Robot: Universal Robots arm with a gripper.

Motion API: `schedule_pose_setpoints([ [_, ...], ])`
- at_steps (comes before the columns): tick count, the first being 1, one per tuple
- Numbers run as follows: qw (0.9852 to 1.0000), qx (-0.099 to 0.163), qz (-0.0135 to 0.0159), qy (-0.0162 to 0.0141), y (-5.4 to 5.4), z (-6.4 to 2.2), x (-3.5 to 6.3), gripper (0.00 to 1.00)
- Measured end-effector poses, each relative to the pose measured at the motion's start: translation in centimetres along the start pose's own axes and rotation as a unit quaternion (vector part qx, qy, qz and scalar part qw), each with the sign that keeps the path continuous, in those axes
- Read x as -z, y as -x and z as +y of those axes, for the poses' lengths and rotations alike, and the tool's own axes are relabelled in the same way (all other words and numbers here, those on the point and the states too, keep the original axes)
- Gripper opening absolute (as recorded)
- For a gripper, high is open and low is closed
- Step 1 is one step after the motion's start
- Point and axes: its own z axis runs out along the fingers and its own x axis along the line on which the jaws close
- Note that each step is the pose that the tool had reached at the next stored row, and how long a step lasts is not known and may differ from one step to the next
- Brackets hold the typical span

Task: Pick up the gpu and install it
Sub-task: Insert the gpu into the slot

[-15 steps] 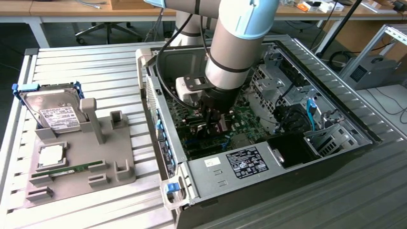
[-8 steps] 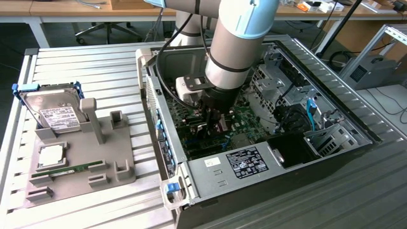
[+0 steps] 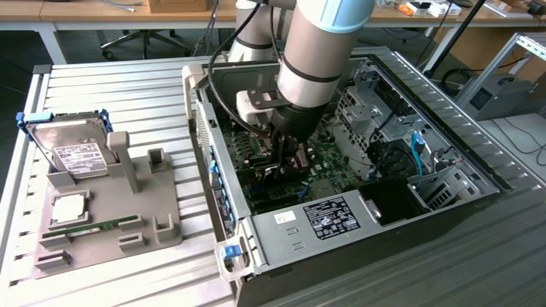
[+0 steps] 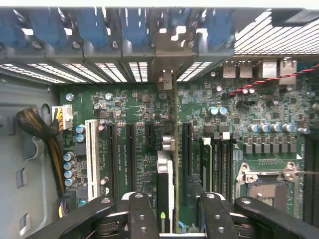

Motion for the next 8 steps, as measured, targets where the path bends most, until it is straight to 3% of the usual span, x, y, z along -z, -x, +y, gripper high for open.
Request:
schedule_pose_setpoints([
  [5,1.0000,0.000,0.0000,-0.0022,0.7,0.05,2.37,0.41],
  [8,1.0000,0.000,0.0000,-0.0032,1.0,0.06,3.22,0.41],
])
